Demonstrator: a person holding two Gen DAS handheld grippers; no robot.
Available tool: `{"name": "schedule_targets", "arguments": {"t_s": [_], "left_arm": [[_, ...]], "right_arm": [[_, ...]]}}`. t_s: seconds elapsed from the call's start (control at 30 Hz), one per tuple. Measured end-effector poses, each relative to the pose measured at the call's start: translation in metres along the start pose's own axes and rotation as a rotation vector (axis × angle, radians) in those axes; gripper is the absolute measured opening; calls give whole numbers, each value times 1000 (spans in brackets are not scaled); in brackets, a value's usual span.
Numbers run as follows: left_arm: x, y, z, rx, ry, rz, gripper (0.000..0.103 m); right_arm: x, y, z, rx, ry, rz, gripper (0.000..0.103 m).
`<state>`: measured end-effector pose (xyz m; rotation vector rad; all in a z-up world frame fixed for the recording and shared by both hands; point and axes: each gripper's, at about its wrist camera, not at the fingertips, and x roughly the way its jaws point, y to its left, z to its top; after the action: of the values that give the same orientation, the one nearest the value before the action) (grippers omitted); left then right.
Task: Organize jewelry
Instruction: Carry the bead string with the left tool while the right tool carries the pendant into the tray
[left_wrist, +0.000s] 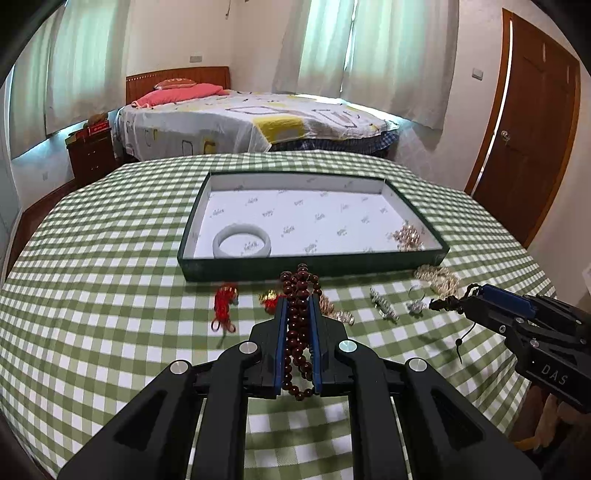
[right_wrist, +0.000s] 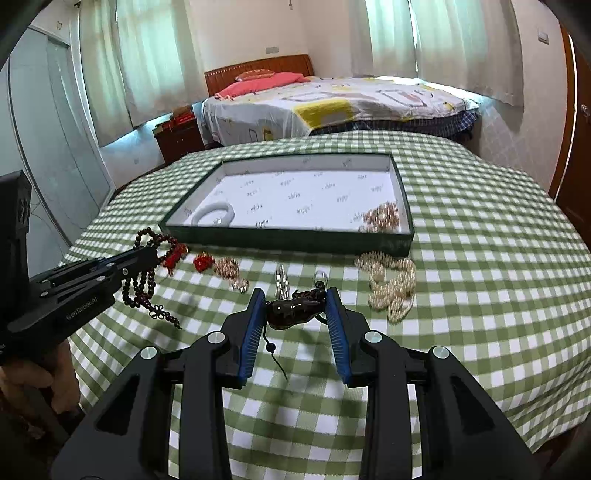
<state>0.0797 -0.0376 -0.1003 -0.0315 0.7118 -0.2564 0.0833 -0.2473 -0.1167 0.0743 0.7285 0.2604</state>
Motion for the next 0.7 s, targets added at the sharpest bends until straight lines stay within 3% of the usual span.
{"name": "schedule_targets", "arguments": {"t_s": [0.4,0.7], "left_arm": [[9,-7,55,7,-88,-29,12],[50,-13,98,-3,-115,-35,12]], "right_arm": [[7,-5,65,-5,-105,19,33],[50,-15,109,-1,-130,18,33]]}}
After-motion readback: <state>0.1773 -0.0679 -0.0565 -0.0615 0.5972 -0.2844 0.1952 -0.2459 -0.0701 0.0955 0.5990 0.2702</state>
